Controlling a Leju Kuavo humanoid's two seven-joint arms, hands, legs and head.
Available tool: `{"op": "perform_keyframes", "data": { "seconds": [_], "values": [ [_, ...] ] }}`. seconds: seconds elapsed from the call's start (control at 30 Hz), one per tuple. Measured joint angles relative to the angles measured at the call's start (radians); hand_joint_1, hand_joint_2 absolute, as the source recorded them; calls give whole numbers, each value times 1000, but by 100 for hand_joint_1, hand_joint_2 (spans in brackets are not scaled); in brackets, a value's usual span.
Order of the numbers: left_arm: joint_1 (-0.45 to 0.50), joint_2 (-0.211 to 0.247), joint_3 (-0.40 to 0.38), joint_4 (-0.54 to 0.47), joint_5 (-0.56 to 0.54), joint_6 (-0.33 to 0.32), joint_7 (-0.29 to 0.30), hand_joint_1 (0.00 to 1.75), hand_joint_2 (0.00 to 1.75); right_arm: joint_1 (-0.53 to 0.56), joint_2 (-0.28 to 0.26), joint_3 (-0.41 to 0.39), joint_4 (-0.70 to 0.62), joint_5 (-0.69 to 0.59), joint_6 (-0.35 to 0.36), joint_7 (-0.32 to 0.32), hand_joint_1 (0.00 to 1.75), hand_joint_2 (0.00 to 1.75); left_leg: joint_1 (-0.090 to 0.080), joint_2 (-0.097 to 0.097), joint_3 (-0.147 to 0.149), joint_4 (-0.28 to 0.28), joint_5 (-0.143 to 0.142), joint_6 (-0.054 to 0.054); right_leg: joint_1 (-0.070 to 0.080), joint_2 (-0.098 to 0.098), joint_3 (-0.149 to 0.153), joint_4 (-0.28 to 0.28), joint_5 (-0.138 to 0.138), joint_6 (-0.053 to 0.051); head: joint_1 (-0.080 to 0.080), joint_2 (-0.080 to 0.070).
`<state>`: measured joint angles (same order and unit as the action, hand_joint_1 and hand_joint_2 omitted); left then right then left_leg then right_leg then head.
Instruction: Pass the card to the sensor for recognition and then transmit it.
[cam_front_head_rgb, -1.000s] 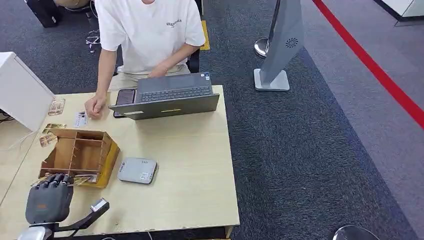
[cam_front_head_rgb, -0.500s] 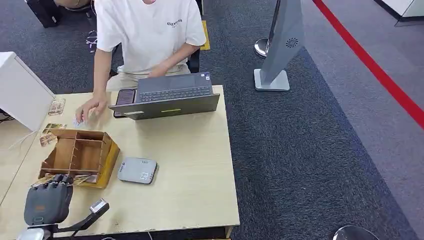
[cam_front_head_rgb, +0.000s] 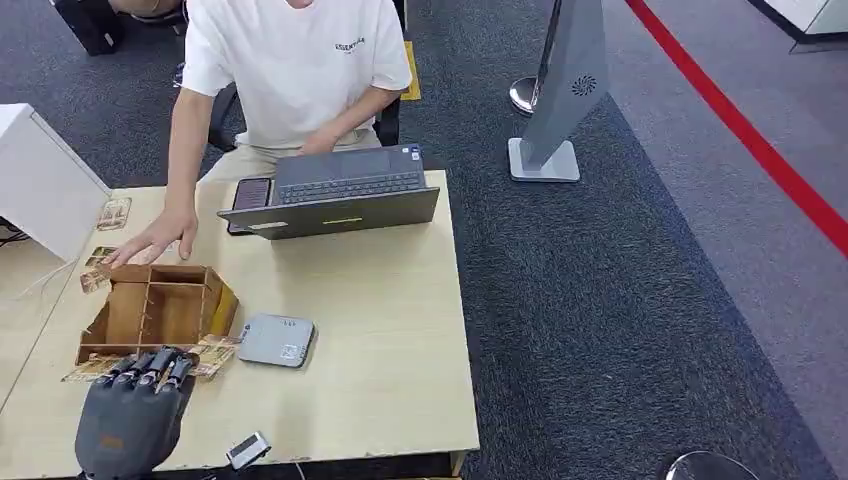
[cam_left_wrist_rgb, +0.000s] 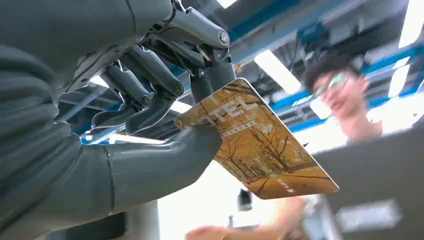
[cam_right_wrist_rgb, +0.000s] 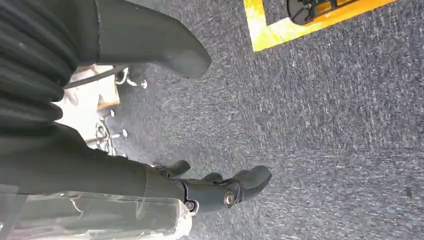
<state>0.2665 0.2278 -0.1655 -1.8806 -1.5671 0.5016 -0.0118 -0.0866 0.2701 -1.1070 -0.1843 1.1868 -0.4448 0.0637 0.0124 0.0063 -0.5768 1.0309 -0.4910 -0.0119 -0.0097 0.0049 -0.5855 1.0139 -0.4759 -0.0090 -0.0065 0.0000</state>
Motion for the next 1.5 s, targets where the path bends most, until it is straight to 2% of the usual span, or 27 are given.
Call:
{"op": "perform_keyframes", "data": {
  "seconds": [0.13,0.2,0.27,0.3,0.37,0.43,0.5,0.57,0.63,0.7,0.83,0.93,1.03,1.1,1.23,1.27,1.37,1.5],
  "values": [
    [-25,31,-65,-65,37,-3,4,175,175,0,2,-5,0,7,-3,8,0,175,0,-1,1,0,1,-1,0,-1,-1,0,0,0,0,0],
    [-103,45,-78,-71,84,-59,33,175,175,0,2,-4,0,33,9,3,0,175,0,-6,0,0,3,-2,0,-4,-1,0,0,0,0,0],
    [-244,61,-78,-41,126,-155,59,175,175,0,1,4,0,63,36,-8,0,175,1,-12,-2,0,7,-3,1,-11,-1,0,1,-1,0,0],
    [-331,71,-78,5,135,-180,63,175,175,-1,1,13,0,78,47,-13,0,175,1,-14,-3,0,9,-2,1,-13,0,1,2,-2,0,0],
    [-492,86,-73,119,155,-189,50,175,175,-5,0,30,0,98,61,-17,0,175,1,-15,-4,0,12,-4,1,-14,-1,2,5,-4,0,0],
    [-584,97,-71,195,163,-187,37,175,175,-6,0,41,0,105,63,-18,0,175,1,-11,-3,0,13,-5,1,-11,-1,3,7,-5,0,0],
    [-667,104,-71,272,111,-188,56,175,175,-2,-2,50,0,120,71,-21,0,175,1,-9,-3,0,13,-5,1,-8,-3,3,8,-5,0,0],
    [-788,115,-71,412,59,-167,70,175,175,-2,-4,68,0,139,81,-25,0,175,1,-9,-5,0,15,-5,1,-9,-5,3,10,-5,-1,0],
    [-909,125,-71,581,46,-115,62,175,175,-3,-6,80,0,148,84,-25,0,175,1,-9,-5,0,16,-5,1,-8,-6,3,10,-5,-1,0],
    [-986,130,-71,682,40,-88,55,175,175,-1,-7,91,0,150,84,-25,0,175,1,-7,-5,0,16,-5,1,-7,-6,3,10,-5,-1,0],
    [-1049,130,-71,798,37,-78,52,175,175,-1,-9,97,0,153,84,-25,0,175,1,-6,-6,0,15,-5,1,-5,-7,3,10,-5,0,0],
    [-1077,133,-72,867,13,-76,87,175,175,-1,-10,103,0,161,92,-28,0,175,1,-4,-8,0,15,-5,1,-3,-9,3,10,-5,0,0],
    [-1134,147,-83,1013,3,-41,130,175,175,-1,-11,116,0,169,105,-24,0,175,1,1,-10,0,15,-5,1,2,-14,4,13,-6,-1,0],
    [-1169,156,-85,1111,3,-13,138,175,175,-1,-11,117,0,168,105,-16,0,175,1,5,-10,0,15,-5,1,6,-15,4,13,-6,-1,0],
    [-1204,162,-86,1219,3,-2,142,175,175,0,-12,119,0,167,105,-3,0,175,1,8,-13,0,14,-6,1,10,-18,4,13,-6,0,0],
    [-1210,163,-86,1241,3,-2,142,0,175,0,-13,119,0,167,109,-2,0,175,1,9,-13,0,14,-6,1,11,-19,4,13,-6,-1,0],
    [-1225,164,-87,1284,4,7,142,0,175,0,-14,119,0,167,116,-9,0,175,1,10,-13,0,13,-6,1,12,-19,4,13,-6,-1,0],
    [-1236,171,-87,1306,52,73,117,0,175,-1,-14,121,0,167,117,-26,0,175,1,7,-13,0,12,-6,1,8,-18,4,11,-5,0,0]
  ]
}}
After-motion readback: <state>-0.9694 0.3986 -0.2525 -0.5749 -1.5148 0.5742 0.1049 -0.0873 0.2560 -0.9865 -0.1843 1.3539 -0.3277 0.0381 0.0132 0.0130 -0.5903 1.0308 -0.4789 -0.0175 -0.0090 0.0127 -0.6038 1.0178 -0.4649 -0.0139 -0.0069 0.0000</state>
